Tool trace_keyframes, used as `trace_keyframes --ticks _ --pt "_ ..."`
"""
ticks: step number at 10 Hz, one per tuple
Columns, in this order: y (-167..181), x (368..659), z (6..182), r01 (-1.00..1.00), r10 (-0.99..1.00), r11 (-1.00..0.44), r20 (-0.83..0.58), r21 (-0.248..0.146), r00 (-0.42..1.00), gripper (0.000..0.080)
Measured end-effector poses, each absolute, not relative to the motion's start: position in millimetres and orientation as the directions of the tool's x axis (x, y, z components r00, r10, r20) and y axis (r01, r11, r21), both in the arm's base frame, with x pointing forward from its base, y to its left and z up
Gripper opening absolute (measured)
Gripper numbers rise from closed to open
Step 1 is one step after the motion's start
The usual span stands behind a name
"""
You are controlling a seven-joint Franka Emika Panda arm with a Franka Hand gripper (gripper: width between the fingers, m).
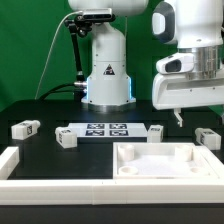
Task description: Assemble one leg
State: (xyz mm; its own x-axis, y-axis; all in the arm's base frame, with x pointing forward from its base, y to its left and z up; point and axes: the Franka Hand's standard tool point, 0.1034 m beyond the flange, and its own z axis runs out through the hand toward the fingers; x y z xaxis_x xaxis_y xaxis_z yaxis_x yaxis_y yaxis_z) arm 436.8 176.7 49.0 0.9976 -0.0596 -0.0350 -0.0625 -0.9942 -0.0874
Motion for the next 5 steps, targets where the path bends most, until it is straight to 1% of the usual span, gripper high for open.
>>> trace_keyframes --ticks 1,2,3,4,5 --pt "178 435 48.7 -0.06 -0.057 -0.994 -0.037 -0.087 0.998 0.0649" --pt "179 426 45.6 -0.052 -0.045 -0.996 -0.099 -0.07 0.994 0.0649" --pt "180 419 45.1 -0.046 -0.034 -0.998 -0.267 -0.04 0.963 0.0649" --pt "184 425 42.5 -0.041 -0.027 -0.999 -0.371 -0.028 0.928 0.0649" --pt "184 425 38.9 -0.037 -0.025 -0.999 -0.441 -0.018 0.897 0.0649"
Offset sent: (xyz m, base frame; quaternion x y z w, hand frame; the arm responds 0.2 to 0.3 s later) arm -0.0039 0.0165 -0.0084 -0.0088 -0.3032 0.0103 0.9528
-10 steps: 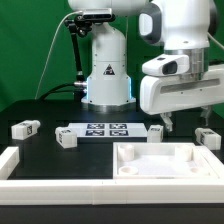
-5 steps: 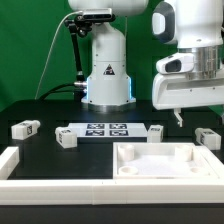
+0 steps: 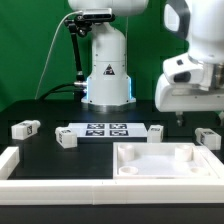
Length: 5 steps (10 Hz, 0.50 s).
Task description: Assemble one leg
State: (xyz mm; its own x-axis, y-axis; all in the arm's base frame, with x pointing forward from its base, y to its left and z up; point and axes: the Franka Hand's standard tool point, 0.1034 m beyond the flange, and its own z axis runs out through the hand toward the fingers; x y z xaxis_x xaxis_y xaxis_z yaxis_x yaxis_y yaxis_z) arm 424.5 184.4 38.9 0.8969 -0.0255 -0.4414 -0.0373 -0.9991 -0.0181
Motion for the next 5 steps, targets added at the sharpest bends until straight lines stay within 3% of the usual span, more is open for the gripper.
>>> trace_keyframes --ticks 2,5 --pt "185.6 422.3 40.1 -0.026 -0.02 -1.0 -0.669 0.001 0.743 0.0649" --pt "191.3 418.4 37.4 -0.001 -0.009 -1.0 -0.869 0.009 0.495 0.0649"
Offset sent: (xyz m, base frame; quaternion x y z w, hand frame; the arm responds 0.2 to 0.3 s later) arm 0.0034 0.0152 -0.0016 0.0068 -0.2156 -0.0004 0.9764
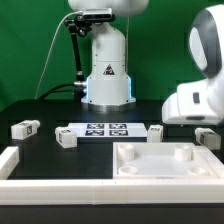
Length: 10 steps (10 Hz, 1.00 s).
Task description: Assemble one leg
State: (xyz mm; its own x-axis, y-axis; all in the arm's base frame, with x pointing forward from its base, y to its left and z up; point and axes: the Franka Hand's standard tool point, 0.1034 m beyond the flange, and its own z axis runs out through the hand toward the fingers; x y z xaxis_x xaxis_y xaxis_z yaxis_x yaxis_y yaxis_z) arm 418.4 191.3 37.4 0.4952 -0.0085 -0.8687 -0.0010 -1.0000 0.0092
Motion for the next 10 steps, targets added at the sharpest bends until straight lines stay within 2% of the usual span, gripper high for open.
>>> trace_keyframes --ticks 2,4,7,9,10 --pt "195 424 27.4 0.004 -0.003 -1.0 -0.906 0.005 0.423 0.0649" --pt "201 422 19.6 -0.012 0.008 -1.0 -0.898 -0.015 0.441 0.0649" --pt "204 420 7.3 -0.02 0.005 -1.0 -0.88 -0.016 0.475 0.0649" --pt "204 420 6.0 -0.024 -0.003 -1.0 -0.879 -0.01 0.478 0.0649" --pt "203 421 6.0 -0.025 -0.004 -1.0 -0.878 -0.01 0.478 0.0619"
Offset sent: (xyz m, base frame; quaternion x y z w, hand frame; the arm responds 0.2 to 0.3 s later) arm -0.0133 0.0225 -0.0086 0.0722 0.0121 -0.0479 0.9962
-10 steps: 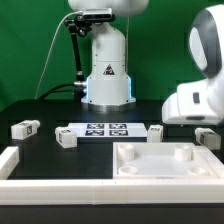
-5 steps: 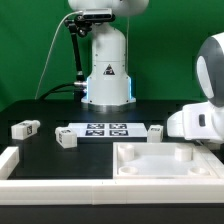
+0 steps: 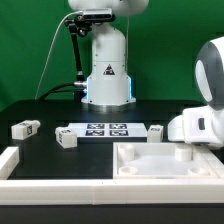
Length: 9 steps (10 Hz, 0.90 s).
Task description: Assemble one leg
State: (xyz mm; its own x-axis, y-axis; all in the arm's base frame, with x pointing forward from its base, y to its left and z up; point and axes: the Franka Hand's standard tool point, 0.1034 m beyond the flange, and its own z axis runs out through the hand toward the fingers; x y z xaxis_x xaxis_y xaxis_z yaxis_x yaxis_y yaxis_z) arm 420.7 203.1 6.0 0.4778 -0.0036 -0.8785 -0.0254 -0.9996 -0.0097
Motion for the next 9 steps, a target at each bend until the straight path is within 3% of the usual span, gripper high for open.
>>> trace_keyframes --ticks 1,2,3,4,9 --pt "203.2 420.5 5.7 -0.025 -0.003 -1.0 -0.879 -0.01 0.477 0.0619" --pt "203.2 420.4 5.6 -0.025 -0.003 -1.0 -0.879 -0.01 0.477 0.0438" --pt "203.2 420.4 5.6 -0.025 -0.003 -1.0 -0.879 -0.01 0.477 0.0438" --pt "203.2 420.4 5.6 -0.025 -0.003 -1.0 -0.879 -0.01 0.477 0.0286" --pt "203.2 420.4 5.6 -0.025 -0.003 -1.0 -0.879 -0.01 0.477 0.0288"
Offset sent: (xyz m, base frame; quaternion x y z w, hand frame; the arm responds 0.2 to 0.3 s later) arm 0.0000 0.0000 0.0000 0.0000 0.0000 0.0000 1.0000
